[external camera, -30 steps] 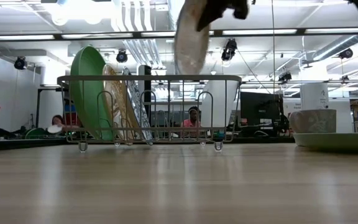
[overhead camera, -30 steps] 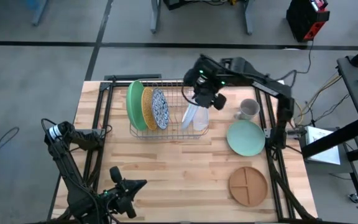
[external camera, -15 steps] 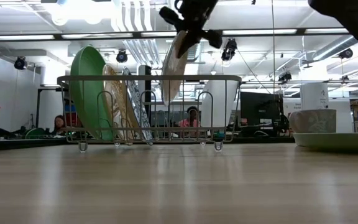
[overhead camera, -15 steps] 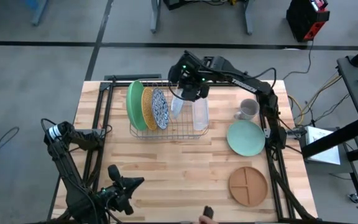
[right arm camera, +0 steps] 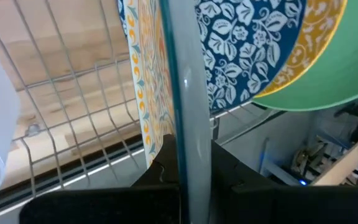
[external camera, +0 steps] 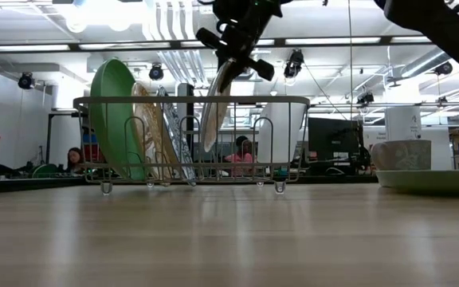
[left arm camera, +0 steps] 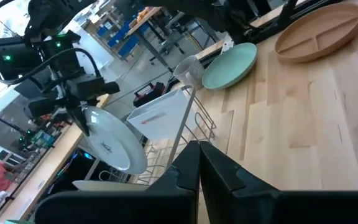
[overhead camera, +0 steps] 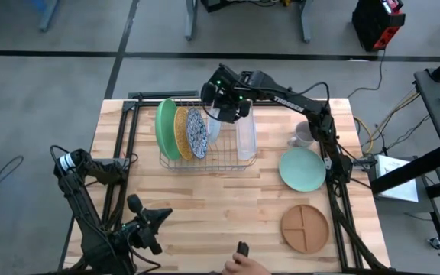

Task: Sort dishes
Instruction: Put the white patterned plate in the dish rack

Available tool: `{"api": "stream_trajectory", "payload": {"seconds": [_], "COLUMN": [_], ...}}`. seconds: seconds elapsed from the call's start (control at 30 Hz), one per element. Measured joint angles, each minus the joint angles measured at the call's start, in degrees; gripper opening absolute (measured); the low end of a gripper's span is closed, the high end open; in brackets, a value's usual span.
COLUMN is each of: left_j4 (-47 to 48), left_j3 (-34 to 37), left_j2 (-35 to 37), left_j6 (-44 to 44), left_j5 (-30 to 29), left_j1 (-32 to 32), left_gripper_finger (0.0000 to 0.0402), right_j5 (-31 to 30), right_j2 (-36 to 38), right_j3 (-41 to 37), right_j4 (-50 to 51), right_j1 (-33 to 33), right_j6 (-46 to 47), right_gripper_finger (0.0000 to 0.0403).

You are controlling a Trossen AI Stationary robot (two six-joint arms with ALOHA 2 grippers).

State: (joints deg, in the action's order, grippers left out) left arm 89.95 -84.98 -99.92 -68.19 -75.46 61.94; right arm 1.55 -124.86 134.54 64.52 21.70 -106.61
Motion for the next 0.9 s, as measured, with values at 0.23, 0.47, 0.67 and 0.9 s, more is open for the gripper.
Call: {"api": "stream_trajectory", "payload": {"seconds": [0.23, 0.47, 0.67, 0.9], "left_j4": [0.0, 0.0, 0.1, 0.1], "left_j3": [3.7, 8.3, 12.7, 17.3], "left_j2": [0.3, 1.8, 4.7, 6.7], "left_j6": [-0.4, -3.1, -8.0, -13.1], "left_j5": [0.0, -0.1, 0.0, 0.0], "left_j1": [0.1, 0.1, 0.1, 0.1], "left_gripper_finger": [0.0, 0.0, 0.0, 0.0], "right_j5": [0.6, 2.2, 3.5, 3.4], "right_j2": [-0.1, -0.2, -0.2, -0.2], "right_j3": [0.0, -1.4, -4.0, -8.0], "right_j4": [0.9, 1.3, -0.9, -4.0], "right_j1": [0.3, 0.3, 0.3, 0.3], "right_j6": [0.0, 0.0, -0.1, -0.2], "right_gripper_finger": [0.0012, 0.0012, 0.0012, 0.0012]}}
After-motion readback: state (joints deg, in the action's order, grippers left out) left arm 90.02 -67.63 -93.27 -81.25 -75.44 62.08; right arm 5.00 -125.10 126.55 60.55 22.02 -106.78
